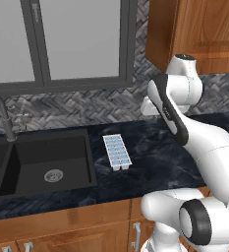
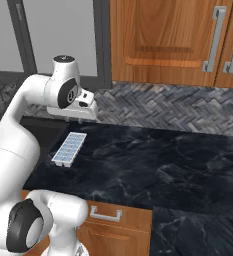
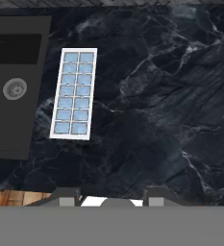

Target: The ice cube tray has been filled with water. Take the tray and place it in the freezer to make ice. Close the freezer door after placing the tray.

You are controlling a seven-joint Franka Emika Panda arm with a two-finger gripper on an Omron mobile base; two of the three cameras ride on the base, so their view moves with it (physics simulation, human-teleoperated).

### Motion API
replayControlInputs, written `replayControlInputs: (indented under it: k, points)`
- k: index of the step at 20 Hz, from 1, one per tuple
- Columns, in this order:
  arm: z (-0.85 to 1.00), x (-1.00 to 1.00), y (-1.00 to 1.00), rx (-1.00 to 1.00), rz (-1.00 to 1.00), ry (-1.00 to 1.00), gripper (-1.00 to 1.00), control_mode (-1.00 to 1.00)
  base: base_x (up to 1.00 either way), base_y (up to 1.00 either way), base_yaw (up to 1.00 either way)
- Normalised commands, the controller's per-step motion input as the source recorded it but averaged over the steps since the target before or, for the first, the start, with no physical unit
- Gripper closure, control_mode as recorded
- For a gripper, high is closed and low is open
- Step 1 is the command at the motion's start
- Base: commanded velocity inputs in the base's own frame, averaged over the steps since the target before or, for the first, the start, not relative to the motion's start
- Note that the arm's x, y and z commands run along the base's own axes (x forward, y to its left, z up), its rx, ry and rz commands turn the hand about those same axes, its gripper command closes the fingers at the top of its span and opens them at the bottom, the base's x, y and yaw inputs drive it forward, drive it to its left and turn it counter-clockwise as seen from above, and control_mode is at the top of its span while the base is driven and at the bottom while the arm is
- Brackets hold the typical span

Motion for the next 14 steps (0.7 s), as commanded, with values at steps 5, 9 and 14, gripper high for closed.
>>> replayControlInputs:
  k: [5, 9, 14]
  points:
    - [-0.1, -0.01, 0.09, 0.0, -0.04, -0.02, -1.0, -1.0, 0.0, 0.0, 0.0]
    - [-0.4, -0.1, 0.07, 0.0, -0.06, -0.1, -1.0, -1.0, 0.0, 0.0, 0.0]
    - [-0.6, -0.04, 0.24, 0.0, -0.03, -0.11, -1.0, -1.0, 0.0, 0.0, 0.0]
